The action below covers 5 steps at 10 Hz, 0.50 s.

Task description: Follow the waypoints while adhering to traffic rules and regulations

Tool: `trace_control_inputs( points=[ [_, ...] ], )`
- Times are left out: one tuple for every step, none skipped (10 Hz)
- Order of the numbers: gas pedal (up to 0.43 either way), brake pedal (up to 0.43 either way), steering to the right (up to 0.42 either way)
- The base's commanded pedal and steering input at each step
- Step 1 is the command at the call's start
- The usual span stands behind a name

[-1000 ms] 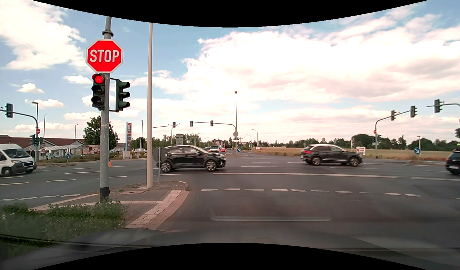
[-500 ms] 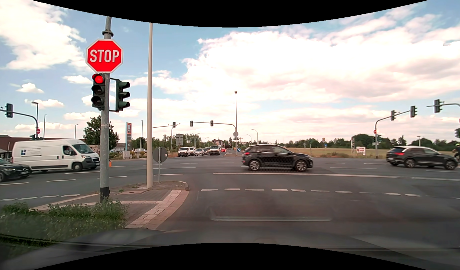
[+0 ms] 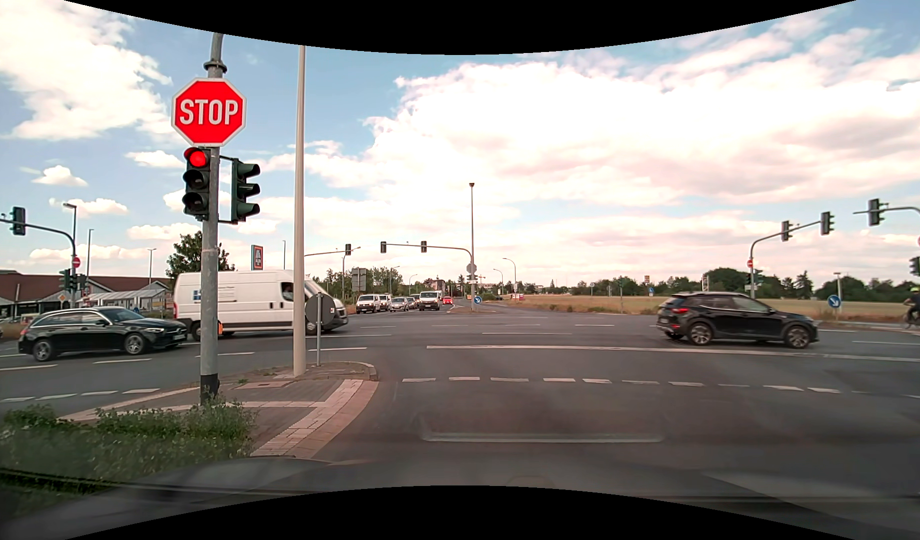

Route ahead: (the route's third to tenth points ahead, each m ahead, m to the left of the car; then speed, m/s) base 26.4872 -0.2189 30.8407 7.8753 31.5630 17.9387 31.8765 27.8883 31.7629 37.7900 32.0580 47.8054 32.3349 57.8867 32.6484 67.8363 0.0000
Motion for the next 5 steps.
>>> trace_control_inputs(
  points=[
    [0.000,0.323,-0.005],
    [0.000,0.317,-0.005],
    [0.000,0.323,-0.005],
    [0.000,0.317,-0.005],
    [0.000,0.317,-0.005]
  ],
)
